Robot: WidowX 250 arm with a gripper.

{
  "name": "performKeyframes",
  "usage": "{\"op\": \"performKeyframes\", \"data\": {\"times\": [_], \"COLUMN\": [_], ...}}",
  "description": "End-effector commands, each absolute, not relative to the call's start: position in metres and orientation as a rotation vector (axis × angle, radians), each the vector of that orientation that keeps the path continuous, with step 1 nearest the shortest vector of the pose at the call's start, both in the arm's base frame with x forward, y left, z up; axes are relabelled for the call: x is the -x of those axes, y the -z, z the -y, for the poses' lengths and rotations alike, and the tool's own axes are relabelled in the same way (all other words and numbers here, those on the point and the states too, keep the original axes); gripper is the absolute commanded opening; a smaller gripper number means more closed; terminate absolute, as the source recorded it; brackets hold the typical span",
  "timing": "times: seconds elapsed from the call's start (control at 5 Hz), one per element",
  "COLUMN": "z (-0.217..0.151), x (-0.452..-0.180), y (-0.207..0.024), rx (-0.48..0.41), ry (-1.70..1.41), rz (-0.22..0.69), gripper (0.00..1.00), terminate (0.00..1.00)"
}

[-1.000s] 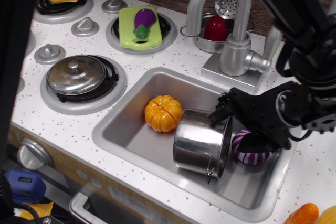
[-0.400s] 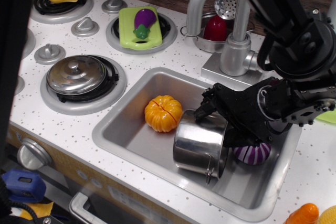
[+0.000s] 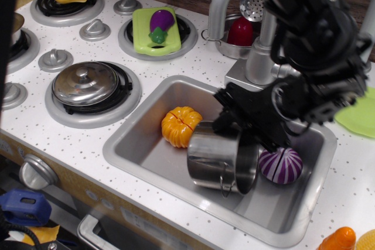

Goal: Flip pot upright in sink

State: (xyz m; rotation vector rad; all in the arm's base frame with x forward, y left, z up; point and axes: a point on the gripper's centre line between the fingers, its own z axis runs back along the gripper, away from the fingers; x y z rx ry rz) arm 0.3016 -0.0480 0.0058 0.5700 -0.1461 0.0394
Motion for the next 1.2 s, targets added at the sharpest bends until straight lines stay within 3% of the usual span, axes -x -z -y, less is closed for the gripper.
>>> {"op": "performKeyframes", "data": {"times": [0.0, 0.2, 0.6, 0.8, 1.0], "z": [0.047, 0.042, 0.025, 0.025, 0.025], "x": [-0.309, -0.31, -0.308, -0.307, -0.307], "y": [-0.019, -0.017, -0.006, -0.001, -0.001], "rx": [-0.465, -0.417, -0.173, -0.179, -0.179], "ry": [-0.053, -0.044, -0.023, 0.01, 0.01], "rz": [0.231, 0.246, 0.316, 0.384, 0.384], "gripper": [0.0, 0.0, 0.0, 1.0, 1.0], "terminate": [0.0, 0.0, 0.0, 0.0, 0.0]}}
